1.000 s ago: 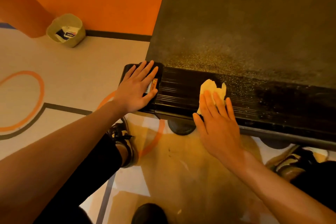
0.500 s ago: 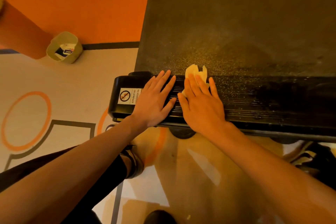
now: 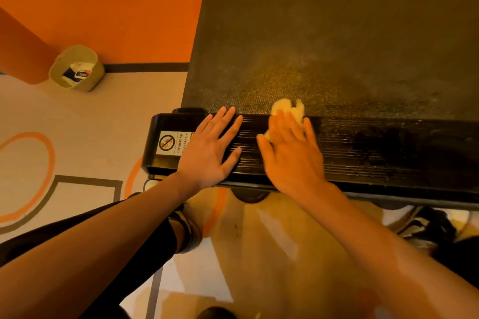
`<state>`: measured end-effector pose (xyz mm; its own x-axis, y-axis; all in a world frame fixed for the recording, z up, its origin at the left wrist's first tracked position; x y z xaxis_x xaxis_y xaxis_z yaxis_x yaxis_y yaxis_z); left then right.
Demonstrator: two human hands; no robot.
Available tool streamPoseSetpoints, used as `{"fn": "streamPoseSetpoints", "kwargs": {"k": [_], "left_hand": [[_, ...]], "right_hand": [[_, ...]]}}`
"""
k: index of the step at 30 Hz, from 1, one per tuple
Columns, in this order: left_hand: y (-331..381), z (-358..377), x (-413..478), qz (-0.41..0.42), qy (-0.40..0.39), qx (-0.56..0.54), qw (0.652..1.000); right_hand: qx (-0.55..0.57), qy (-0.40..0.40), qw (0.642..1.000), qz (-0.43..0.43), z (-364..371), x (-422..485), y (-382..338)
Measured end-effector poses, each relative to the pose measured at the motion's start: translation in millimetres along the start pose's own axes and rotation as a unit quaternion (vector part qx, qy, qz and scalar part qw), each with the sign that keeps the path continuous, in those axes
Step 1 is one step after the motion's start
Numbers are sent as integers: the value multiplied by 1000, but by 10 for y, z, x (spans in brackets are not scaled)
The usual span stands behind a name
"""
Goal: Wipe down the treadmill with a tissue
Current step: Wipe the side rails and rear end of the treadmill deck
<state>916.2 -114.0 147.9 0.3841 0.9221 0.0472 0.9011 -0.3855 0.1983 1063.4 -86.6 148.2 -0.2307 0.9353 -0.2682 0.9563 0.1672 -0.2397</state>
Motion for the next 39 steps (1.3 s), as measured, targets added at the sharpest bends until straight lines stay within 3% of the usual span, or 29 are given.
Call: {"fn": "streamPoseSetpoints", "kwargs": {"k": [3, 7, 10, 12, 15, 18, 22, 25, 29, 32, 36, 39], "left_hand": [[9, -14, -4, -5, 7, -7, 1000], [-14, -15, 5, -2, 8, -10, 1000], [-18, -22, 5, -1, 20, -13, 1000], [-15, -24, 6, -4, 23, -14, 1000], [2, -41, -9, -1, 33, -17, 999], [-4, -34, -16, -1, 29, -19, 999], [8, -38, -7, 4, 30, -17, 999], [-6, -36, -11, 3, 27, -14, 1000], [5, -22, -9, 4, 22, -21, 1000], [0, -26, -21, 3, 21, -23, 1000], [5, -40, -9, 2, 26, -17, 1000], [9, -36, -8, 1, 26, -18, 999]], "right_hand": [[-26, -15, 998, -47, 110, 68, -365], [-21, 21, 999, -19, -98, -108, 360], [4, -8, 999, 35, -127, -188, 734], [17, 2, 999, 44, -100, -104, 476], [11, -4, 1000, -11, 25, 64, -166], [-17, -16, 999, -50, 21, 61, -138], [-39, 0, 999, 30, -202, -167, 808], [-7, -5, 996, 87, -203, -142, 766], [8, -22, 1000, 3, -5, 64, -46], [-15, -7, 999, -39, -98, 18, 128], [-43, 4, 998, 53, -281, -191, 1140], [-13, 10, 993, 114, -238, -133, 1069]]}}
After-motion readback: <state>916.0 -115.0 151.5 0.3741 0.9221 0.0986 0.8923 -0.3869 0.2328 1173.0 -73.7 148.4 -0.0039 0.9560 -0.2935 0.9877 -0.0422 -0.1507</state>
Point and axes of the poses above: each hand's wrist, its own x-axis towards the middle knuckle, its own z-axis out of the palm, y = z × x, the point moved 10 cm from there along x, towards the middle knuckle, and after that the axes turned 8 degrees about z, right-handed, at the moved point
